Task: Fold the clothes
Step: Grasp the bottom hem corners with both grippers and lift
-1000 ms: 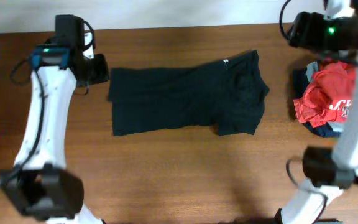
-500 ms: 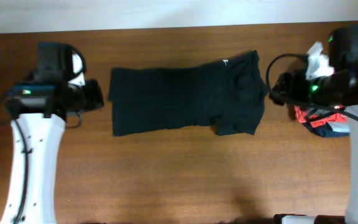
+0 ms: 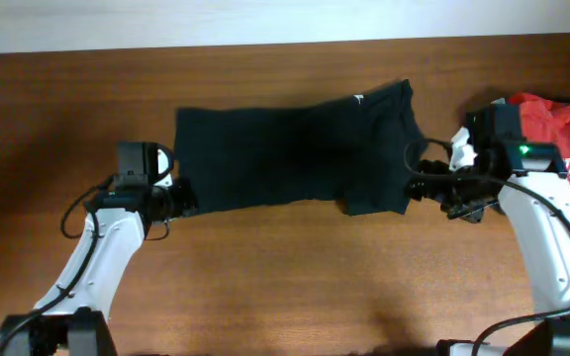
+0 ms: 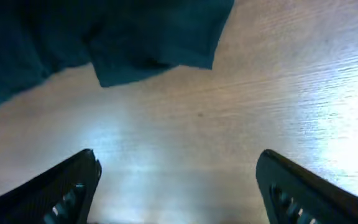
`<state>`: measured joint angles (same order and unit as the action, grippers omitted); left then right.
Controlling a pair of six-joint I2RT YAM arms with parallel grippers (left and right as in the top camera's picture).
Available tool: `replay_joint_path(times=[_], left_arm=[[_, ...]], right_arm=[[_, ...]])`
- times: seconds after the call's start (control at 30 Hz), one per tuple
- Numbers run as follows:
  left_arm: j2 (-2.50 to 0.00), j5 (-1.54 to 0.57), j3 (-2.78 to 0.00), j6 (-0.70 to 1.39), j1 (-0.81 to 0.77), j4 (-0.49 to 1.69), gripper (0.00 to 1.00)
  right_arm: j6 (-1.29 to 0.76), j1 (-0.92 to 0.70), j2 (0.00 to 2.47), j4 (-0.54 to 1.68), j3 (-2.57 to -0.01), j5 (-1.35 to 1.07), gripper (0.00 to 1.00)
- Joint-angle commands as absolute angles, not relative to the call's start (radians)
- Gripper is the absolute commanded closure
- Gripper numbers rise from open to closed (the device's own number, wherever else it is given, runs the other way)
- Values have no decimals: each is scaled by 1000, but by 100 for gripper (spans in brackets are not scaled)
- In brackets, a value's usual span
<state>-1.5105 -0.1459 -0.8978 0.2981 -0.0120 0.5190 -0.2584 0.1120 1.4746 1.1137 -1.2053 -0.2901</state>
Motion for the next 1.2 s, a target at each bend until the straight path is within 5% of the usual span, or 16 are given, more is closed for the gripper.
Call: replay_joint_path(times=[0.0,0.67,0.8,1.0,1.17], left_arm=[[-1572,-127,-870,294,-13,468,47],[-1740,23,-870,256,-90,400,53],[-1786,23,-870,257,-102,400,63],[-1806,23,-873,273,-102,400,99],[-1804,22,-926,276,-102,429,99]], right_arm=[[-263,118,1461,1079,-1157,-304,16],[-263,118,1461,1057,-1148,-303,16],[-263,118,1461,1058,-1148,-303,17],[-263,117,1461,1079,-1148,-303,17],[-263,117,1461,1115,-1130,-304,17]])
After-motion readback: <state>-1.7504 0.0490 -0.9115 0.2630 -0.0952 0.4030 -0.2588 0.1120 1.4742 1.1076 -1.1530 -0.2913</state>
